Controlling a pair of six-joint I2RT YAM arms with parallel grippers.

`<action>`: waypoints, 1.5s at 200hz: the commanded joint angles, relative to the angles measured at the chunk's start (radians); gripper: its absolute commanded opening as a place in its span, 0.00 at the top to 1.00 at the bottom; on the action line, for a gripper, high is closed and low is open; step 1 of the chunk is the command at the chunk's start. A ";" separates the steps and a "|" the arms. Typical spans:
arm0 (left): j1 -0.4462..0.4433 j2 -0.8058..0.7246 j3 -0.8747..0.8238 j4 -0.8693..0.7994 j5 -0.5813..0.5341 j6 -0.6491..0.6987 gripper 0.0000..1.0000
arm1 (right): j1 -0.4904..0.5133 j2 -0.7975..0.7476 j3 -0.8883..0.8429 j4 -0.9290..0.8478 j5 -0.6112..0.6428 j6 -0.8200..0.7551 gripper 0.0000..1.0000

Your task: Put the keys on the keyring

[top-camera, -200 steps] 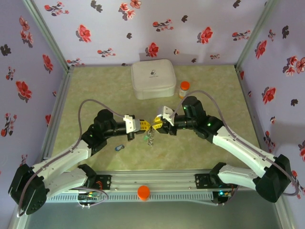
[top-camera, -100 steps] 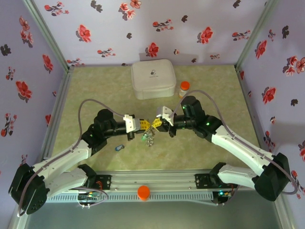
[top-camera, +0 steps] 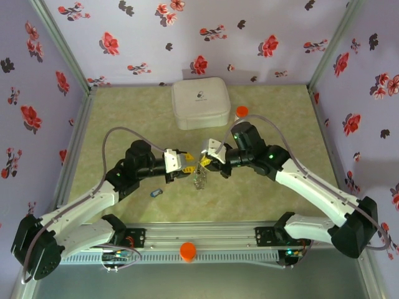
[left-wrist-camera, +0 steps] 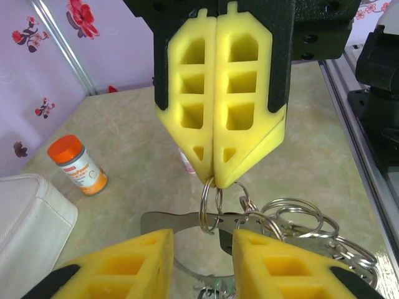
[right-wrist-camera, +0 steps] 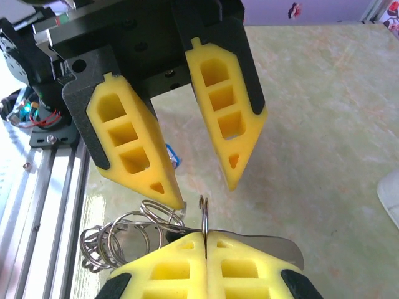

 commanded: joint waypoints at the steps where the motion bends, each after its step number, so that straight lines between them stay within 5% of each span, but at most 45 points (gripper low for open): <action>1: -0.006 0.011 0.048 -0.065 0.020 0.032 0.71 | 0.028 0.022 0.063 -0.089 0.088 -0.069 1.00; 70: -0.008 0.060 0.066 -0.090 0.064 0.040 0.81 | 0.076 0.053 0.117 -0.109 0.147 -0.096 1.00; 125: -0.008 0.060 0.069 -0.091 0.075 0.050 1.00 | 0.087 0.058 0.119 -0.112 0.151 -0.093 1.00; 134: -0.009 0.058 0.067 -0.089 0.076 0.052 1.00 | 0.085 0.053 0.114 -0.100 0.153 -0.086 1.00; 144: -0.008 0.054 0.062 -0.081 0.077 0.049 1.00 | 0.076 0.038 0.095 -0.070 0.164 -0.055 0.86; 167: -0.008 0.045 0.034 -0.016 0.082 0.026 1.00 | 0.044 -0.002 0.033 -0.005 0.157 -0.006 0.73; 203: -0.008 0.061 -0.014 0.157 0.108 -0.064 1.00 | 0.038 -0.032 -0.016 0.011 0.150 0.064 0.72; 300: -0.008 0.067 -0.024 0.185 0.100 -0.053 1.00 | 0.026 -0.064 -0.080 0.056 0.140 0.123 0.79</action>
